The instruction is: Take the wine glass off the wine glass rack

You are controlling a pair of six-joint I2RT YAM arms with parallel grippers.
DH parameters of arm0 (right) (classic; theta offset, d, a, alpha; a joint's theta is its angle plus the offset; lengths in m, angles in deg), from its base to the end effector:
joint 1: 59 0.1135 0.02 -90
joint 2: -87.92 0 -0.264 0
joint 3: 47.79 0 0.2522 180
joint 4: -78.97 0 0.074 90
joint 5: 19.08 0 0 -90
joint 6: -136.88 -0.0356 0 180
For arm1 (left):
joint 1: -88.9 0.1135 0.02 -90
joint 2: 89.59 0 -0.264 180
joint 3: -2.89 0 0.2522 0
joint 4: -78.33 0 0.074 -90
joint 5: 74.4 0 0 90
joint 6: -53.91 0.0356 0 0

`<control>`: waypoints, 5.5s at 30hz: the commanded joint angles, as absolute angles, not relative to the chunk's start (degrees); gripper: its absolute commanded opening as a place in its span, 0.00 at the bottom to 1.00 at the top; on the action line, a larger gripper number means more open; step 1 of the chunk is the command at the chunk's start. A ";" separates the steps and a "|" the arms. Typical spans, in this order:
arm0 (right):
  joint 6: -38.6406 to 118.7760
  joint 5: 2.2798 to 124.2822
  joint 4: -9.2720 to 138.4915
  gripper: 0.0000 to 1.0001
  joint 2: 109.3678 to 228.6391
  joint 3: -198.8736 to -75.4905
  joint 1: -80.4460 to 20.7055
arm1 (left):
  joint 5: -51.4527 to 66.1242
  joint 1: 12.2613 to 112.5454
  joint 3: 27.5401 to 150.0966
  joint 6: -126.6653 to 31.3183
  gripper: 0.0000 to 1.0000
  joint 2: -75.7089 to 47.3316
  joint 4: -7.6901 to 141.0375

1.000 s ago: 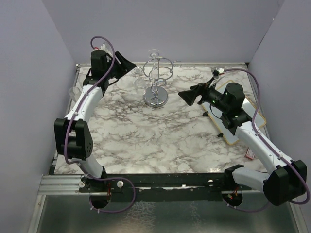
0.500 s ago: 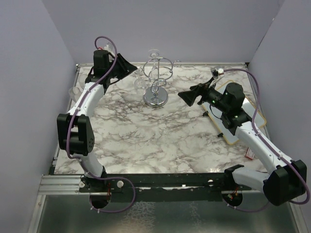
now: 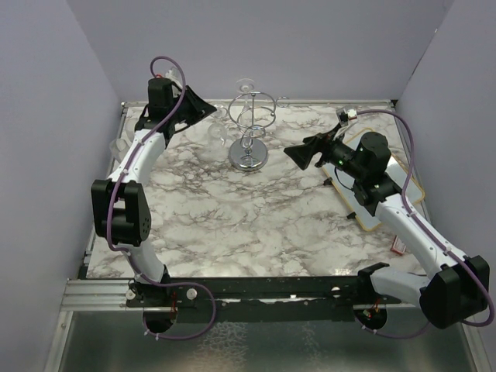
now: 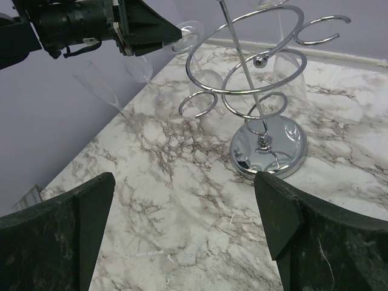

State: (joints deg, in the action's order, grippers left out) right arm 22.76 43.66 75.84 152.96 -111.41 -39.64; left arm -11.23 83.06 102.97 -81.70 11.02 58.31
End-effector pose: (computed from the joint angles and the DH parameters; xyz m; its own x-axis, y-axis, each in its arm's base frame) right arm 0.2456 0.1036 0.3382 -0.3648 0.2569 -0.8950 -0.6315 0.6381 0.4405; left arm 0.4160 -0.0587 0.3335 -0.6096 -0.5786 -0.5418 0.1081 0.6164 -0.7800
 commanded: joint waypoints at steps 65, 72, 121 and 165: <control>36.90 17.35 87.38 0.90 160.49 -116.38 -23.95 | -26.76 75.18 60.38 -39.72 0.00 -53.38 76.93; 31.03 13.92 103.87 0.60 169.72 -119.97 -21.96 | -28.63 73.23 56.47 -42.68 0.00 -58.44 78.31; 102.18 12.72 96.21 0.01 159.37 -100.62 -14.53 | -2.76 71.28 76.51 -71.32 0.84 -50.91 52.98; 157.48 45.65 100.74 0.01 159.39 -88.71 -9.46 | -12.10 71.24 87.15 -56.77 0.42 -35.05 19.63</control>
